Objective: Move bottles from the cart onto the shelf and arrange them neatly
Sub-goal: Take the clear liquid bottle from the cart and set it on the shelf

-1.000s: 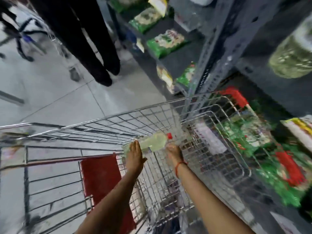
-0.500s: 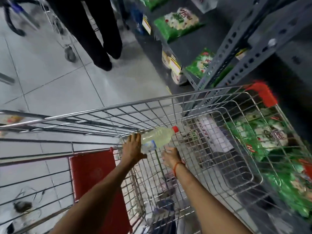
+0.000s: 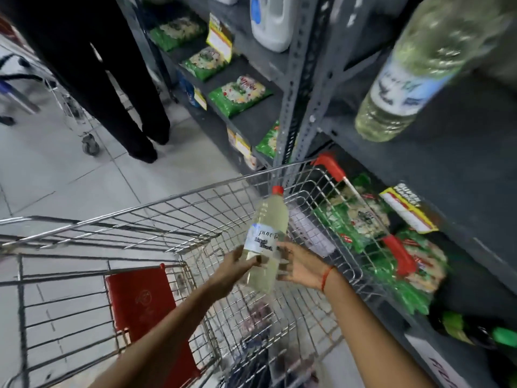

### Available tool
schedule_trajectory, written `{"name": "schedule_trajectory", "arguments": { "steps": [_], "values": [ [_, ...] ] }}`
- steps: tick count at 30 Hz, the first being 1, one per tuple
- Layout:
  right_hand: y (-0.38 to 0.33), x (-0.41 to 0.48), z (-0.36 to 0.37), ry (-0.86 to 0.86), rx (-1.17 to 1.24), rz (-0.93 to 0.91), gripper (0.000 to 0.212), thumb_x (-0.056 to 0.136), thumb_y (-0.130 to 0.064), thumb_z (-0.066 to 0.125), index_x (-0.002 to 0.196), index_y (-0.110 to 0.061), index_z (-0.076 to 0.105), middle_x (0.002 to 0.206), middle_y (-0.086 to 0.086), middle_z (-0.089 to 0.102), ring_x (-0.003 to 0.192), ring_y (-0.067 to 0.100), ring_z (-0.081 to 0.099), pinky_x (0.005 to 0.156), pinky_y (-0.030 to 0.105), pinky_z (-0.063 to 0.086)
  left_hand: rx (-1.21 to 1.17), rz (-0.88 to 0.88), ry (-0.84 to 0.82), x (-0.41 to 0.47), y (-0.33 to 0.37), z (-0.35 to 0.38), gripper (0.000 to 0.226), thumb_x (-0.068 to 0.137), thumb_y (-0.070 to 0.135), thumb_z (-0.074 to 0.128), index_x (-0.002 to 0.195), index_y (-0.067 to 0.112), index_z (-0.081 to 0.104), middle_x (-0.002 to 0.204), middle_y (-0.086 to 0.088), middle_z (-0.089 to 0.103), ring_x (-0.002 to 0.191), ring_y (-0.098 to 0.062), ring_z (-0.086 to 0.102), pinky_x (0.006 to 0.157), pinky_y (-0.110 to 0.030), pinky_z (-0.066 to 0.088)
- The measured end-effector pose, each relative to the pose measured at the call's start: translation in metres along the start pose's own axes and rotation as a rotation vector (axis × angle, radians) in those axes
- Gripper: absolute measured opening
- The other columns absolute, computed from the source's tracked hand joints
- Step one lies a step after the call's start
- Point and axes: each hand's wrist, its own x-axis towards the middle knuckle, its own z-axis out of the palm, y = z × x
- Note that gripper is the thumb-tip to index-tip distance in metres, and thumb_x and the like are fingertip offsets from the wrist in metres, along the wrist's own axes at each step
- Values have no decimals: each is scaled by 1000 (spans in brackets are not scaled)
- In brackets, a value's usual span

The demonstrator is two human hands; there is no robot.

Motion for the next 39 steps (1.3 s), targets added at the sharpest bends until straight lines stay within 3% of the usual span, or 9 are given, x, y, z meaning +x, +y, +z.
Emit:
{"name": "schedule_trajectory", "arguments": {
  "steps": [4,9,15,18,21,25,28,32,39],
  "values": [
    [-19,-75,6,-59,-26,-280,65,76,-27,68,137,-25,43,123,7,67,99,20,68,70,35,59,-35,176,-51,-46,65,40,52,62,22,79,107,17,56,91,6,76,81,-13,73,62,-25,60],
    [-51,-156,15,-43,-199,-658,78,73,-20,72,142,-28,36,121,-4,68,112,20,61,97,55,43,93,407,-158,-83,127,78,56,67,16,76,120,12,58,114,-6,71,104,-24,67,86,-36,57],
    [-73,-254,-19,202,-321,-952,85,70,-4,73,144,-22,34,141,9,52,129,24,51,107,43,42,536,598,-356,-99,200,161,70,65,0,83,126,16,51,111,8,70,101,-6,67,83,-26,57],
    [-80,-278,-52,304,-338,-1002,84,67,-12,77,140,-27,39,141,-1,52,132,16,48,109,40,41,648,685,-332,-80,215,207,68,59,0,86,115,20,54,95,23,72,91,8,66,74,-10,53],
    [-90,-288,-84,364,-303,-1025,76,74,0,72,133,-37,42,143,-2,50,130,11,50,103,31,47,655,700,-299,-56,227,243,86,54,7,90,128,10,45,119,1,67,113,-17,62,92,-30,53],
    [-102,-289,-116,429,-212,-1026,85,77,12,65,146,-22,30,148,5,43,133,19,46,105,39,45,651,693,-293,-25,237,281,94,50,2,88,131,3,41,126,-11,60,116,-26,57,93,-22,51],
    [-108,-285,-129,470,-173,-995,87,78,15,61,149,-17,21,152,7,37,137,23,39,112,47,36,587,669,-296,-13,235,297,105,40,14,87,133,0,39,132,-21,57,123,-33,54,102,-48,46],
    [-102,-276,-142,521,-134,-993,88,78,17,60,149,-18,22,151,7,39,136,23,42,110,43,39,616,683,-317,2,230,301,103,37,39,83,128,11,44,128,-12,61,120,-27,57,100,-50,47],
    [-94,-270,-153,549,-87,-1037,83,77,15,62,146,-14,27,148,11,43,135,26,44,110,47,39,701,704,-376,10,233,307,97,42,38,82,128,17,44,126,-10,63,117,-26,59,96,-52,49]
  ]
}}
